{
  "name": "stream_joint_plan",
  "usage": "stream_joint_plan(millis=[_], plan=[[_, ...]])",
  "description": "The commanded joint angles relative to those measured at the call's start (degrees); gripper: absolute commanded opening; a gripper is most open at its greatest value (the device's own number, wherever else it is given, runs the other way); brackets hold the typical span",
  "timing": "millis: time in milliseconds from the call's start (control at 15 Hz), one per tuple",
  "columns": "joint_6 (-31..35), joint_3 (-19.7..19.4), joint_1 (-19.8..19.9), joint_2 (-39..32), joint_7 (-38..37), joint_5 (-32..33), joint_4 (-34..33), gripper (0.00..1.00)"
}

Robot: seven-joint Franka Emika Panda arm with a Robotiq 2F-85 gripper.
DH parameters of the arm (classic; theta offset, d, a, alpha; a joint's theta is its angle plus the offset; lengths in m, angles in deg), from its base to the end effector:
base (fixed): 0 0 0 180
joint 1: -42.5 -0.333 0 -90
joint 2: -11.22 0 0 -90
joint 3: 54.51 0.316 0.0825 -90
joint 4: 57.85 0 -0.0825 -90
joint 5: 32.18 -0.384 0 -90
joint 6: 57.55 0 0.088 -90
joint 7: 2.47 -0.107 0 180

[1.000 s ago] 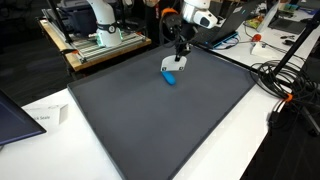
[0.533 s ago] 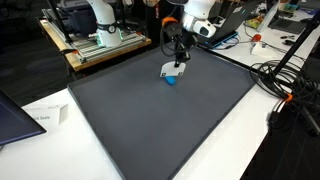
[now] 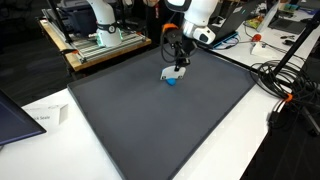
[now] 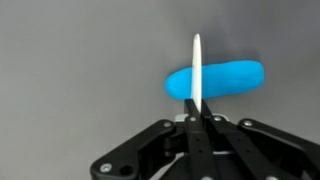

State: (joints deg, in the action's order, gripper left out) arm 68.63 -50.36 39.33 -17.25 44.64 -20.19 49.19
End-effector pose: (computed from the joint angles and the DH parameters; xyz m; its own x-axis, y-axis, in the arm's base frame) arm 0.6173 0.0700 0.2365 0.4572 0.8678 -0.1948 0.8796 -0.4736 -0.0453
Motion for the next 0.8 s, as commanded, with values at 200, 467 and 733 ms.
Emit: stream_joint_plan(millis=[200, 467, 733], plan=[[2.24, 1.64, 1.83, -3.47, 0.57, -0.78, -0.67, 0.01], [3.05, 2.15, 2.05, -4.35, 0.55, -1.23, -0.29, 0.01], [5.73, 2.79, 3.30, -4.51, 0.71, -2.88, 1.37, 0.01]])
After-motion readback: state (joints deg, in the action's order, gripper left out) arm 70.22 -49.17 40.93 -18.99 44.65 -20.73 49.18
